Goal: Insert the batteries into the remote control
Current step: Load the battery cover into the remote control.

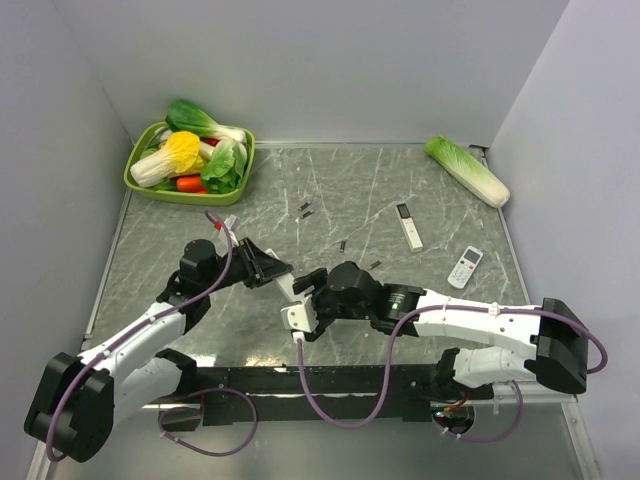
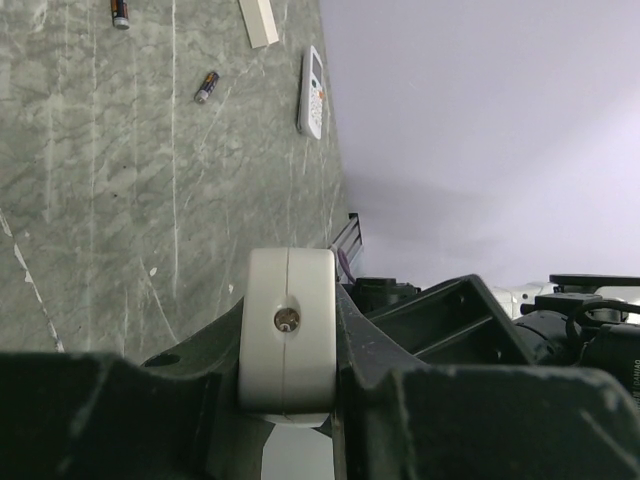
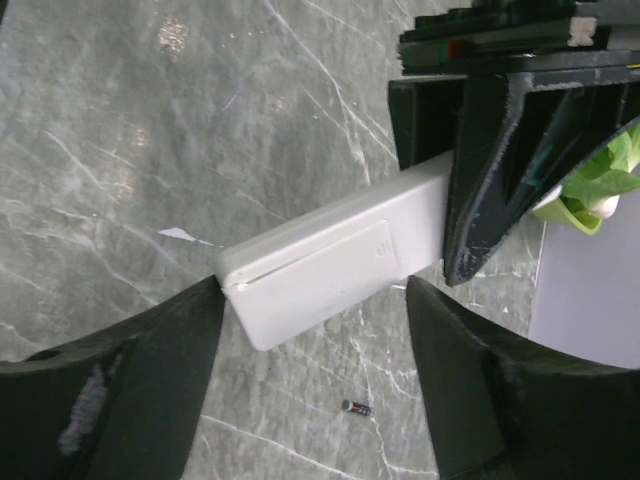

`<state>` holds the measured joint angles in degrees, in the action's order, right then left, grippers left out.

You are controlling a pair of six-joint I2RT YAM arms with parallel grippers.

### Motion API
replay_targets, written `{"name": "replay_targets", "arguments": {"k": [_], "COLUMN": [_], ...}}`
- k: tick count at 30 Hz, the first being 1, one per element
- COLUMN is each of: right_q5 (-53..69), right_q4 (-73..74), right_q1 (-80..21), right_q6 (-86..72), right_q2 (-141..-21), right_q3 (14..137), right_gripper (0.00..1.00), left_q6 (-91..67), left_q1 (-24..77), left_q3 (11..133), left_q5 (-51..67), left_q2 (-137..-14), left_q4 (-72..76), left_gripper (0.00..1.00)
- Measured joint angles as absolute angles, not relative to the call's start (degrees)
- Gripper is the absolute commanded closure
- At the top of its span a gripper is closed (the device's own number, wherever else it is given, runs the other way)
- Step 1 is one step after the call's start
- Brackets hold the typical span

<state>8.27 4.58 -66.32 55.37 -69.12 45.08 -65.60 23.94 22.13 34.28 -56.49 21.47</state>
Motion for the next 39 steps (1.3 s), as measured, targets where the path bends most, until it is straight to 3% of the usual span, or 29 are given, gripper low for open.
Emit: {"name": "replay_targets", "arguments": {"k": [23,28,39], "right_q5": [7.94,7.92,5.69], "right_q4": [4.34,4.89,4.51], "right_q1": [-68.12,-68.23,-68.49], "right_q6": [57.39,57.93,58.87], "right_q2": [-71.22,-71.53,-71.5], "right_q3": [46.68,46.94,46.96], "right_gripper": [0.24,0.31,0.66], "left_q6": [-65.47,-65.41,-70.48], "left_q1": [23.59,23.42,20.67], "left_q3": [22.52,22.52,22.17], "left_q5": [35.48,35.2,33.56], "left_q2": [-56.9,-56.9,-57.17], "left_q4": [21.34,21.08,21.15], "left_gripper": [0.99,0.99,0.99]}}
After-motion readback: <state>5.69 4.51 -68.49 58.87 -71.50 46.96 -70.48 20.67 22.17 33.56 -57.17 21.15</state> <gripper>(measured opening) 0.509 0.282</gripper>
